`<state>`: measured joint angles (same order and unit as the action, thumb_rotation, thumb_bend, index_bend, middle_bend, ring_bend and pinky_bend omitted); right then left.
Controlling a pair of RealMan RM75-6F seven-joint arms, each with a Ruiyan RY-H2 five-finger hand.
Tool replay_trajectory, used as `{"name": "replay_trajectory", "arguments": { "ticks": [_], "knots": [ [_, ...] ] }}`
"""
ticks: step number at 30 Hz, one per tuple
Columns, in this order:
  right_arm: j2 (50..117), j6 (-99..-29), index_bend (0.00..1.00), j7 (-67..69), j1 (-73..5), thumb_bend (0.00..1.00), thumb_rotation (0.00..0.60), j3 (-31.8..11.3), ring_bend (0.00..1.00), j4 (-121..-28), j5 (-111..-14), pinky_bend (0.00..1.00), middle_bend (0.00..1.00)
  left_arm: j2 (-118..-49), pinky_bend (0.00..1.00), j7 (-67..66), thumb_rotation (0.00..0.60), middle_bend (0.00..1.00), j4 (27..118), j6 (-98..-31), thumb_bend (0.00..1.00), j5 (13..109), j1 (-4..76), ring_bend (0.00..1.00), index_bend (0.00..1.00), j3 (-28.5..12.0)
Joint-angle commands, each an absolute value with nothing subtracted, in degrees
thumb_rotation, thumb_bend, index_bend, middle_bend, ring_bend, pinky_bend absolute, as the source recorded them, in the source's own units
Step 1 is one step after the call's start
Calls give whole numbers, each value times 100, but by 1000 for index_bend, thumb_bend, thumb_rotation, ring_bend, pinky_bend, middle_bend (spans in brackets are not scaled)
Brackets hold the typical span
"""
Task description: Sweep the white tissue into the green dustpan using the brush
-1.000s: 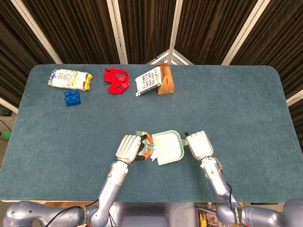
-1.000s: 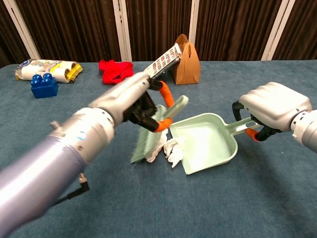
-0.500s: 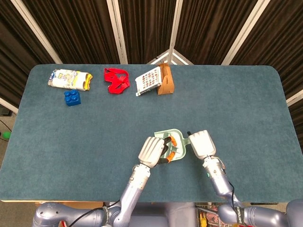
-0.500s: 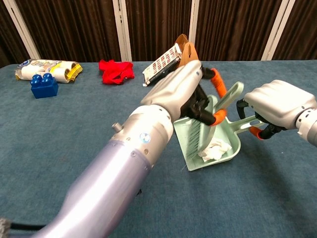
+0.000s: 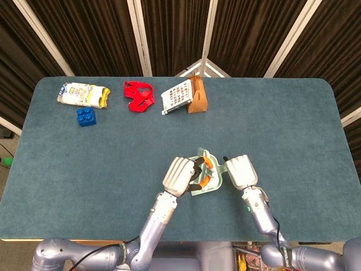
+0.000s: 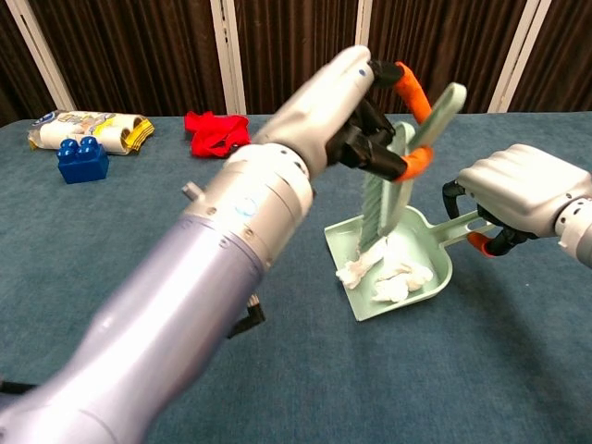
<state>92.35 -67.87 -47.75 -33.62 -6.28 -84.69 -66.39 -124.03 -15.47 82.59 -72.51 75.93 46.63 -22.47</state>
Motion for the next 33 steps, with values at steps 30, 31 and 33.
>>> {"name": "replay_trajectory", "arguments": {
  "ticks": [30,31,33],
  "knots": [
    [9239,-7105,0,-6148,-3338,513,600,-592,862,-9049,-5669,938,933,-9366,1000,-2420,600,1000,9257,-6891,641,7752,4067,1000,806,-1862],
    [9220,-7115,0,-6129,-3335,513,600,-592,862,-9056,-5671,938,933,-9227,1000,-2568,600,1000,9251,-6823,641,7770,4071,1000,806,-1801],
    [9173,-7147,0,-6066,-3327,513,600,-600,862,-9052,-5703,938,933,-8901,1000,-2861,600,1000,9268,-6643,640,7796,4073,1000,806,-1658]
  ]
}}
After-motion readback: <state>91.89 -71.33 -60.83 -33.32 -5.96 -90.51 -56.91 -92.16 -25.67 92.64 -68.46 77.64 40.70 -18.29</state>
